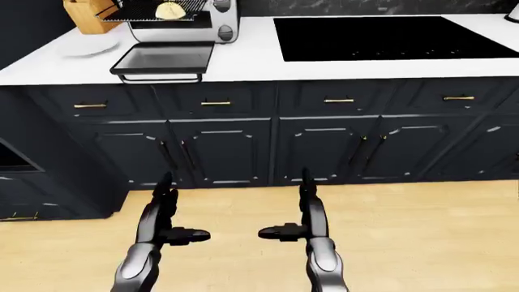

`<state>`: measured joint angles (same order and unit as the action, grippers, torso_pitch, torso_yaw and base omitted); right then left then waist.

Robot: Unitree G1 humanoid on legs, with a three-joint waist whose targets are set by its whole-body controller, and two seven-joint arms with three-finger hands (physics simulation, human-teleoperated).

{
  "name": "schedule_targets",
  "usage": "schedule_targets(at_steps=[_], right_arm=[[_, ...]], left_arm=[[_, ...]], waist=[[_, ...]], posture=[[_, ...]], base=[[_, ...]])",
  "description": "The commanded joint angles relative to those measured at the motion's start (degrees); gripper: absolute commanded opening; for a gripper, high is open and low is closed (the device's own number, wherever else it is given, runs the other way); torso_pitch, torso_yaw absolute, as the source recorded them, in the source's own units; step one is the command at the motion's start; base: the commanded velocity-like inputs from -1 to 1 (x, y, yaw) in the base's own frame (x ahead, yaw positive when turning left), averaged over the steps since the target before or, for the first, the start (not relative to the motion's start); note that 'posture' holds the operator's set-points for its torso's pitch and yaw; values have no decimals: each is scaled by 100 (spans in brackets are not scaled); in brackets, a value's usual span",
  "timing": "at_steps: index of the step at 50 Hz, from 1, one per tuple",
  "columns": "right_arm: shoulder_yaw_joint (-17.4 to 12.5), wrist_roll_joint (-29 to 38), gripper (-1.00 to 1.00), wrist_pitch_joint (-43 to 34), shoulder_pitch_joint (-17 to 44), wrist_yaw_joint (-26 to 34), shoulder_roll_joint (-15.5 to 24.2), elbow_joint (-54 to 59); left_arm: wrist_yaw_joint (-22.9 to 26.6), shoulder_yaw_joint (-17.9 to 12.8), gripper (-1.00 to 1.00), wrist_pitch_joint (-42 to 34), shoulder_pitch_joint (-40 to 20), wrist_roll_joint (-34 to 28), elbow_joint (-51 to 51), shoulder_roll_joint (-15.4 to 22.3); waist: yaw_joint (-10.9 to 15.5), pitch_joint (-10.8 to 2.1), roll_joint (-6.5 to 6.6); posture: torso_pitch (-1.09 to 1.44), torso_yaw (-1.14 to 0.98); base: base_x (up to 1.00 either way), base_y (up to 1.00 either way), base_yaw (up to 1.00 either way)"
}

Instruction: Pick the scone from the rack and place it on the plate on the counter.

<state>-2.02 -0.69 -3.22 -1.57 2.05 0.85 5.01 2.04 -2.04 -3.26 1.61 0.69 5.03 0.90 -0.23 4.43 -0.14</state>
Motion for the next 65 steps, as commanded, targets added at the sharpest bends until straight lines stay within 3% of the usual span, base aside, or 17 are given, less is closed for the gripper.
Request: schedule_targets(at_steps=[1, 3, 5, 7, 13, 25, 26, 30, 35, 38, 46, 50, 52, 54, 60, 62, 65], right_arm=[[-35, -47, 100, -86, 459, -91, 30, -864], [-31, -73, 100, -319, 611, -92, 46, -1041], [-36, -107, 100, -492, 677, -90, 55, -1240], [-44, -104, 100, -609, 702, -107, 66, -1407], [-114, -131, 100, -1295, 907, -95, 151, -2289], [-454, -368, 100, -2904, 2725, -85, 653, -3076], [-466, -383, 100, -2925, 2834, -103, 682, -3084], [-510, -467, 100, -2999, 3169, -166, 780, -3040], [-572, -617, 100, -3242, 3560, -292, 902, -3136], [-595, -688, 100, -3313, 3622, -336, 969, -3227], [-666, -866, 100, -3450, 4287, -405, 1221, -3003], [-616, -907, 100, -3456, 4555, -426, 1266, -2892], [-630, -927, 100, -3485, 4624, -429, 1289, -2897], [-647, -958, 100, -3523, 4650, -419, 1319, -2937], [-659, -1005, 100, -3611, 4638, -446, 1349, -3059], [-647, -999, 100, -3619, 4632, -437, 1358, -3075], [-657, -1004, 100, -3680, 4674, -452, 1380, -3112]], left_arm=[[122, -31, 100, -98, -178, 55, -984, 112], [141, -84, 100, -383, -314, 42, -1219, 130], [187, -83, 100, -650, -489, -22, -1450, 167], [201, -128, 100, -926, -680, -37, -1620, 193], [361, -277, 100, -2142, -1313, -145, -2658, 409], [461, -701, 100, -3512, -3119, -86, -3147, 1075], [416, -792, 100, -3596, -3254, -50, -3184, 1150], [411, -820, 100, -3850, -3541, 35, -3243, 1359], [326, -795, 100, -4115, -3954, 98, -3395, 1440], [303, -892, 100, -4269, -4219, 151, -3412, 1605], [230, -944, 100, -4311, -4839, 279, -3108, 1905], [224, -927, 100, -4316, -5036, 301, -3013, 2023], [198, -954, 100, -4320, -5090, 313, -3001, 2057], [190, -981, 100, -4307, -5081, 328, -3002, 2094], [52, -1053, 100, -4353, -5072, 433, -3154, 2137], [21, -1080, 100, -4404, -5076, 477, -3201, 2184], [-31, -1091, 100, -4445, -5080, 522, -3269, 2210]], waist=[[-12, -5, -45], [69, -377, -4], [48, -130, -46], [65, -394, -30], [70, -508, -13], [50, -511, 9], [41, -603, 35], [4, -434, 38], [-38, -355, 340], [-43, -341, 364], [-2, -319, 79], [60, -352, -231], [43, -334, -105], [48, -331, -248], [13, -262, -53], [-19, -250, 129], [-95, -441, 554]], posture=[[0, 0], [0, 0], [0, 0], [0, 0], [0, 0], [0, 0], [0, 0], [0, 0], [0, 0], [0, 0], [0, 0], [0, 0], [0, 0], [0, 0], [0, 0], [0, 0], [0, 0]], base=[[0, 0, 0], [0, 0, 0], [0, 0, 0], [0, 0, 0], [0, 0, 0], [0, 0, 0], [0, 6, 0], [7, 16, 0], [10, 20, 0], [10, 20, 0], [10, 20, 0], [10, 20, 0], [11, 20, 0], [10, 20, 0], [10, 20, 0], [10, 20, 0], [10, 20, 0]])
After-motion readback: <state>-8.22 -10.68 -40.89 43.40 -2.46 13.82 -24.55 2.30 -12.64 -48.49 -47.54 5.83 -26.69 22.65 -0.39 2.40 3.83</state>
